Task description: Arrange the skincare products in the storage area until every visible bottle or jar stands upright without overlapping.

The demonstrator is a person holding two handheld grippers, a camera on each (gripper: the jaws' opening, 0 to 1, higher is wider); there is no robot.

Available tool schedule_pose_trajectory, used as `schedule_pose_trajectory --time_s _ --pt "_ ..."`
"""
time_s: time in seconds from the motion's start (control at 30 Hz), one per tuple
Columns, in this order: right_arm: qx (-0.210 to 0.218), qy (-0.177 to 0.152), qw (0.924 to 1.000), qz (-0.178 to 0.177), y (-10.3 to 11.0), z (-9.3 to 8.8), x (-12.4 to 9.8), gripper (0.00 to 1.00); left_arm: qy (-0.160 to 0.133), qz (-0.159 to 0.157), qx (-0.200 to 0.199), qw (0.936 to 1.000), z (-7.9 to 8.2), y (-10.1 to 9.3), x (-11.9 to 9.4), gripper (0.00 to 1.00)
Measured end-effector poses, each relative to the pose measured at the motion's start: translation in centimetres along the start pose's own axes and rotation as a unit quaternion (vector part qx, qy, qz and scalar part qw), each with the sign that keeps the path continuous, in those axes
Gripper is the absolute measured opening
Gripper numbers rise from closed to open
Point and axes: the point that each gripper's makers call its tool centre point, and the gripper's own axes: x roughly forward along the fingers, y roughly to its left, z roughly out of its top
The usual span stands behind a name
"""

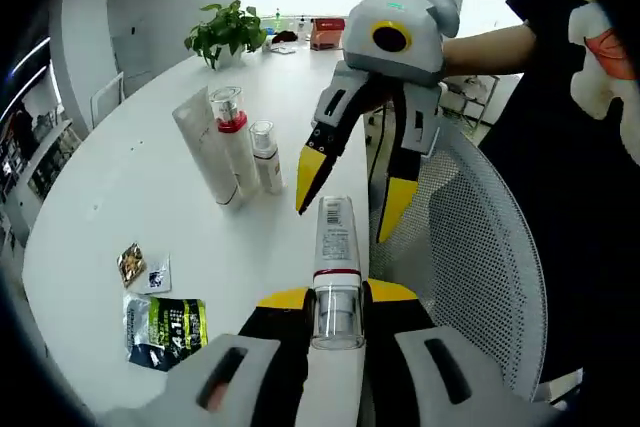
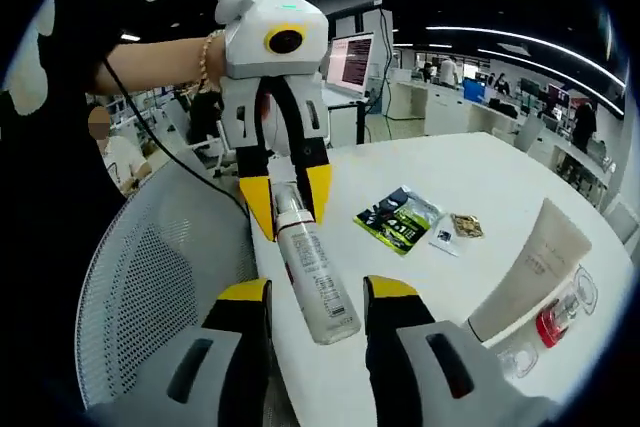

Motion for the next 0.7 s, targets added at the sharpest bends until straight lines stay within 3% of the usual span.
schedule_pose_trajectory --time_s 0.13,0.27,0.43,0.57,0.63,0.67,0.7 --pt "-0.035 0.015 0.9989 0.028 0.8 0.5 0.4 0.33 0.005 -0.016 0.011 0.9998 0.7 -0.5 -0.5 0.24" --pt "-0.063 0.031 0.9965 0.045 1.1 0.6 0.6 0.23 0.016 -0.038 0.028 0.9988 1.5 -0.9 -0.8 0.24" --pt "-0.059 0.031 0.9967 0.046 1.3 0.7 0.4 0.21 0.008 -0.052 0.028 0.9982 2.6 -0.6 -1.4 0.24" --pt "-0.008 -0.010 0.9993 0.035 1.2 1.3 -0.2 0.20 -0.030 -0.057 0.008 0.9979 3.4 -0.3 -1.9 0.24" --pt "0.030 -0.036 0.9977 0.049 1.9 1.6 -0.6 0.20 -0.067 -0.075 -0.017 0.9948 4.6 -1.0 -2.3 0.24" --pt "0.047 -0.051 0.9964 0.048 2.0 1.9 -0.7 0.19 -0.101 -0.069 -0.021 0.9922 5.7 -0.8 -2.6 0.24" --pt "0.077 -0.072 0.9934 0.046 1.9 2.2 -1.1 0.19 -0.110 -0.070 -0.032 0.9910 5.8 -0.7 -2.8 0.24"
